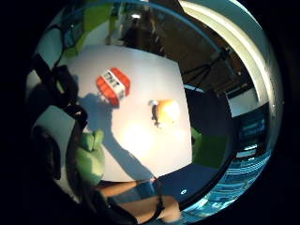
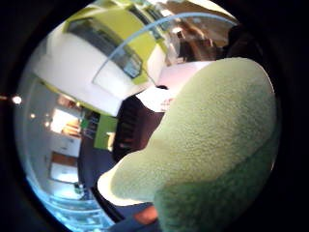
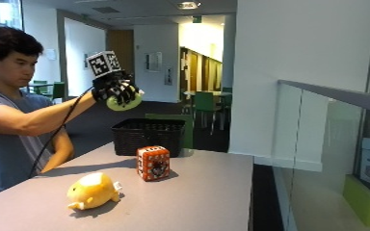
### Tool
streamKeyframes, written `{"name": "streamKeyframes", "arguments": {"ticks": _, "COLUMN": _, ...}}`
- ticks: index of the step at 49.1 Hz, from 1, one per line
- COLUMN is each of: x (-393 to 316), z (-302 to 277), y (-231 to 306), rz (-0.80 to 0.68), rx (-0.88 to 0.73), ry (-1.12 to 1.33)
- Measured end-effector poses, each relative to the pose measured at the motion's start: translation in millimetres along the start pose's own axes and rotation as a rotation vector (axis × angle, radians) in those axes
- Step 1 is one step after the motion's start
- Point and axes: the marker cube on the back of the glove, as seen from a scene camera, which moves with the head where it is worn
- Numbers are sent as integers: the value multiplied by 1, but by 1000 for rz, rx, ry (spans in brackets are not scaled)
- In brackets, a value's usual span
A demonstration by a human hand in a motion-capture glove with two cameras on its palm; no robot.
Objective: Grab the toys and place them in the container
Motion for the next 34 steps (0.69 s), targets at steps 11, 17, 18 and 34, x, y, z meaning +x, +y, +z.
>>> {"name": "streamKeyframes", "arguments": {"ticks": 11, "x": -99, "z": -13, "y": -39, "rz": -88, "rx": 27, "ry": -72}}
{"name": "streamKeyframes", "arguments": {"ticks": 17, "x": -162, "z": 6, "y": -52, "rz": -137, "rx": -5, "ry": -66}}
{"name": "streamKeyframes", "arguments": {"ticks": 18, "x": -168, "z": 9, "y": -51, "rz": -200, "rx": -7, "ry": -65}}
{"name": "streamKeyframes", "arguments": {"ticks": 34, "x": -157, "z": 42, "y": -72, "rz": -50, "rx": -155, "ry": -187}}
